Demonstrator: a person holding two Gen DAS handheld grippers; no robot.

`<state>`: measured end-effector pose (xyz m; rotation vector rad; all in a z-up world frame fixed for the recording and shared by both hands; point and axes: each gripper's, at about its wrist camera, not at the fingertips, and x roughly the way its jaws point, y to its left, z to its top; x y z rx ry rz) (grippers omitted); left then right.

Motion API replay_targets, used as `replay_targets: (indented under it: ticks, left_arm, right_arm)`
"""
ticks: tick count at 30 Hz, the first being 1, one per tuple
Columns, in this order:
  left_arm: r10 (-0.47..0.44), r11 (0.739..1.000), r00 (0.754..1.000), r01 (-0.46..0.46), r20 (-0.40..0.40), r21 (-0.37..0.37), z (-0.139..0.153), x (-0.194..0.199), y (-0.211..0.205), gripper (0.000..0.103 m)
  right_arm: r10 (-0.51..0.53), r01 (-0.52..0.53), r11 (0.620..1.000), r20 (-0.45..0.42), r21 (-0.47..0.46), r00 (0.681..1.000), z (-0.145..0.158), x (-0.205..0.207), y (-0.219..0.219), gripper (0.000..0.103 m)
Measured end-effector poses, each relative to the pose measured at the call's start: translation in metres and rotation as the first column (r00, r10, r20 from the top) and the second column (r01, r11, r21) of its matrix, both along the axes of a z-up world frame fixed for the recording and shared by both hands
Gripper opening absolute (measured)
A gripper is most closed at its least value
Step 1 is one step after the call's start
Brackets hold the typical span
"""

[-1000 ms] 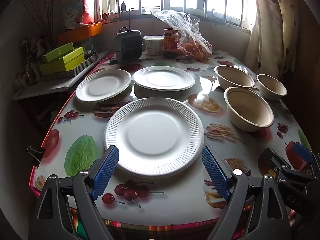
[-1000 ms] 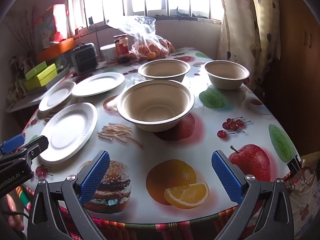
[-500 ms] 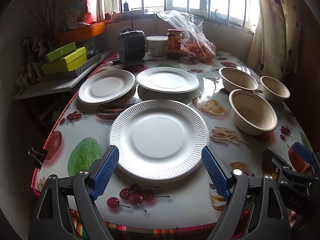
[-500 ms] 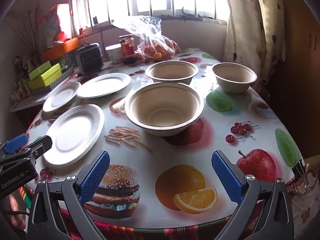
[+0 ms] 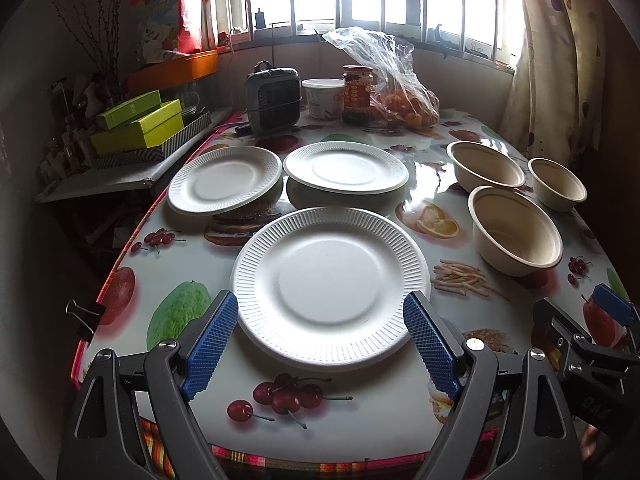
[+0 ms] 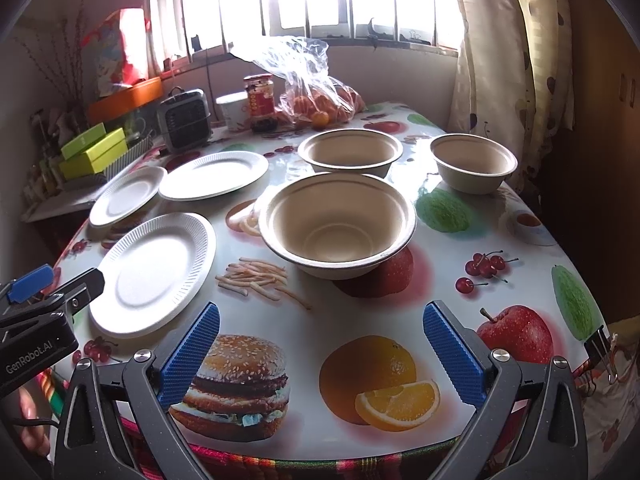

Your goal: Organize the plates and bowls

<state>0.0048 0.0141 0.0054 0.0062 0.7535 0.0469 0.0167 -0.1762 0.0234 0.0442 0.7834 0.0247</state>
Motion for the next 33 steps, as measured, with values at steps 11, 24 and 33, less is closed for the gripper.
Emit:
replay_targets:
  ticks: [11, 24, 33]
  left_arm:
    - [0.002, 1.000, 1.000, -0.002, 0.000, 0.001, 0.0006, -0.0003, 0.0012, 0.085]
    - [0.008, 1.000, 1.000, -0.008, 0.005, -0.005, 0.0011, 0.0022, 0.0024, 0.085]
    - [0.011, 1.000, 1.000, -0.011, 0.005, -0.004, 0.0013, 0.0016, 0.0033, 0.085]
  right_arm:
    - [0.001, -0.001, 1.000, 0.002, 0.001, 1.000, 0.0000, -0.0001, 0.0001, 0.103]
    - [0.002, -0.002, 1.000, 0.002, 0.001, 1.000, 0.0021, -0.0007, 0.0008, 0.103]
    - [0.001, -0.001, 1.000, 0.005, 0.002, 1.000, 0.0050, 0.0003, 0.0005, 0.103]
